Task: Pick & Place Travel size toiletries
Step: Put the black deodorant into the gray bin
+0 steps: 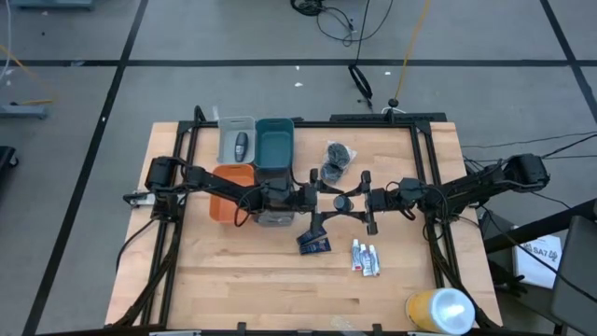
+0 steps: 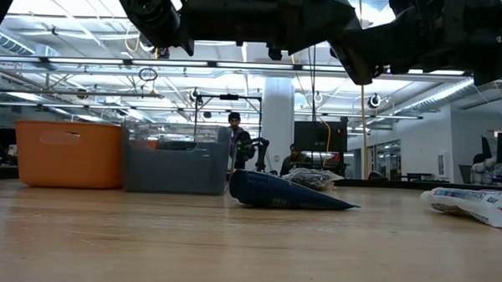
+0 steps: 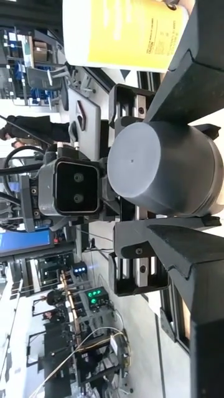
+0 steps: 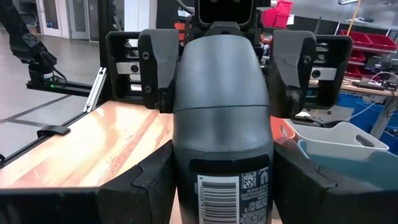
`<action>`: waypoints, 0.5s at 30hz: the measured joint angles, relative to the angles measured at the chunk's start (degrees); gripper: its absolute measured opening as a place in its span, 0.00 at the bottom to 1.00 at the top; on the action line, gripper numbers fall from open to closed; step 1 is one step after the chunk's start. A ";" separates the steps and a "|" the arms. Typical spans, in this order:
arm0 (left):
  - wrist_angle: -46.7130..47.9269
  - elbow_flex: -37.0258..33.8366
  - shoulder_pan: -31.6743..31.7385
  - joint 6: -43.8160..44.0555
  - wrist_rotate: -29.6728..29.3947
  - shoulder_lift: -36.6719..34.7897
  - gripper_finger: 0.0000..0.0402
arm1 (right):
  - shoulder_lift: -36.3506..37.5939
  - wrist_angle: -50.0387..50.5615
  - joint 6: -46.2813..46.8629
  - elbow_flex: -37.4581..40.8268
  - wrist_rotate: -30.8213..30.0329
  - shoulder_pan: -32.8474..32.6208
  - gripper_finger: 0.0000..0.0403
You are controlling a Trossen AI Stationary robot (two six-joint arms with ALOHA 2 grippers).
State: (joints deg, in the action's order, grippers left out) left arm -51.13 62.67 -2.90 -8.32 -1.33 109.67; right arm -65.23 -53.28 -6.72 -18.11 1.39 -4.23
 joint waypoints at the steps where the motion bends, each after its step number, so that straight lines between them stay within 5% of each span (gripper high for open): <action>1: 0.01 0.00 0.04 -0.03 0.01 0.00 0.63 | -0.06 -0.08 0.00 0.00 0.02 0.00 0.50; 15: 0.50 -0.07 0.37 0.31 0.07 0.00 0.63 | -4.67 -7.02 0.01 -0.04 0.04 0.02 0.50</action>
State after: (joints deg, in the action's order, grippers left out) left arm -50.63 62.61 -2.52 -8.01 -1.26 109.67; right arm -69.90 -60.30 -6.71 -18.15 1.43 -4.21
